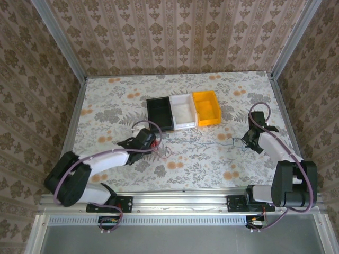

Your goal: Untangle the cables

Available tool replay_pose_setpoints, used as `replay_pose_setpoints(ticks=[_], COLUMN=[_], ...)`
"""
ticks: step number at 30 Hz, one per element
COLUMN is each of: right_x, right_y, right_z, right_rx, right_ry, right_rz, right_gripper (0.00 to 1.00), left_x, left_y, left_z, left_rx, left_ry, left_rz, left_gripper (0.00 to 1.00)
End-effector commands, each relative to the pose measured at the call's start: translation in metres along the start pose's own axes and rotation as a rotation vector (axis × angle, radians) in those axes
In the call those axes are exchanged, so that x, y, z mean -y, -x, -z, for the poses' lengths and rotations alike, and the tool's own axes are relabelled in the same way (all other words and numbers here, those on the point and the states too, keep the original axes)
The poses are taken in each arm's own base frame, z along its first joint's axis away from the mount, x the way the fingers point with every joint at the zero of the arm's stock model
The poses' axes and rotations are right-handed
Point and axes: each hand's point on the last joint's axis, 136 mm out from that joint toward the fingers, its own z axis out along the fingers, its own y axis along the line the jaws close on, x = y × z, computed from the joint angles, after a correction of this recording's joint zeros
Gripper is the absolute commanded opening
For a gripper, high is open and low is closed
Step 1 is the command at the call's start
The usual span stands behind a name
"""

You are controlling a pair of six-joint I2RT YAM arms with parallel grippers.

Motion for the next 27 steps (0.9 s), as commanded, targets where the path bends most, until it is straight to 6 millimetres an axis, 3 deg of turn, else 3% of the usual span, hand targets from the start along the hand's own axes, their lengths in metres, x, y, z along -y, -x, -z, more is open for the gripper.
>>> replay_pose_setpoints(ticks=[1, 3, 9, 12, 14, 18, 23, 24, 25, 27], right_x=[0.016, 0.017, 0.019, 0.013, 0.008, -0.003, -0.030, -0.036, -0.043, -0.051], right_y=[-0.001, -0.001, 0.001, -0.002, -0.007, -0.016, -0.032, -0.038, -0.043, -0.052], right_z=[-0.003, -0.006, -0.011, -0.018, -0.021, -0.025, -0.028, -0.028, -0.026, -0.023], right_rx=[0.002, 0.002, -0.002, -0.030, -0.050, -0.082, -0.120, -0.132, -0.139, -0.149], right_ry=[-0.086, -0.093, -0.130, -0.120, -0.098, -0.033, 0.094, 0.125, 0.153, 0.183], right_rz=[0.023, 0.025, 0.022, 0.031, 0.035, 0.043, 0.077, 0.093, 0.113, 0.160], right_gripper=[0.00, 0.00, 0.00, 0.00, 0.00, 0.00, 0.00, 0.00, 0.00, 0.00], left_x=[-0.052, -0.071, -0.103, -0.103, -0.077, 0.009, 0.101, 0.115, 0.125, 0.138], left_y=[0.002, 0.002, -0.001, -0.003, 0.008, 0.029, 0.022, 0.017, 0.015, 0.014], left_z=[0.015, 0.022, 0.033, 0.031, 0.025, 0.030, 0.041, 0.041, 0.040, 0.036], left_rx=[0.059, 0.079, 0.091, 0.081, 0.092, 0.119, 0.055, 0.034, 0.017, 0.004], left_ry=[0.155, 0.186, 0.250, 0.230, 0.099, -0.220, -0.452, -0.491, -0.510, -0.527], left_rz=[0.214, 0.292, 0.362, 0.352, 0.285, 0.012, -0.316, -0.353, -0.372, -0.392], left_gripper=[0.00, 0.00, 0.00, 0.00, 0.00, 0.00, 0.00, 0.05, 0.16, 0.59])
